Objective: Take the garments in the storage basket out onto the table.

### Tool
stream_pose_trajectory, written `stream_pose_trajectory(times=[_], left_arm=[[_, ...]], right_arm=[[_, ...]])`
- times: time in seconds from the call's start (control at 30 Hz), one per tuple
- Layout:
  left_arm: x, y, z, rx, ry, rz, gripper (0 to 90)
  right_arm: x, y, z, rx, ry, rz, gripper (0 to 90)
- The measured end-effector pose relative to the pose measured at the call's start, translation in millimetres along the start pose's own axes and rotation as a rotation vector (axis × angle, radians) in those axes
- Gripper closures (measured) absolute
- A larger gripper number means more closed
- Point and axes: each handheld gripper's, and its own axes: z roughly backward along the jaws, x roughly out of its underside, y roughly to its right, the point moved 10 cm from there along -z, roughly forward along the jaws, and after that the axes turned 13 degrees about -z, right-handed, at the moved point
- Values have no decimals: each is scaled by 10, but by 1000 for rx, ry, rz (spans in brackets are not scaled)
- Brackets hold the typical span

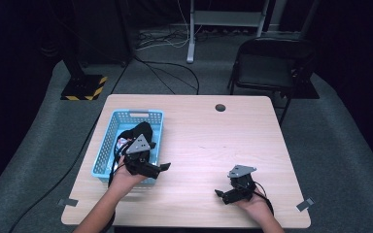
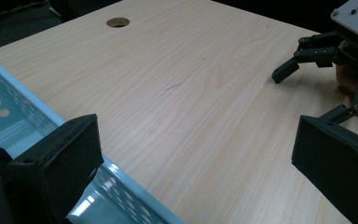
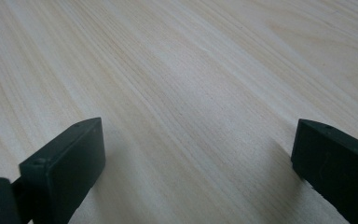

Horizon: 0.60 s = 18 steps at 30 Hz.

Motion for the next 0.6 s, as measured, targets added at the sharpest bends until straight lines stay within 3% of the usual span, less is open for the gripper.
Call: stream_pose_trajectory(times=[0.6], left_arm=[[58,-136,77,-31,-14,29,27]], right_arm=[[0,0,0,0,0,0,20]])
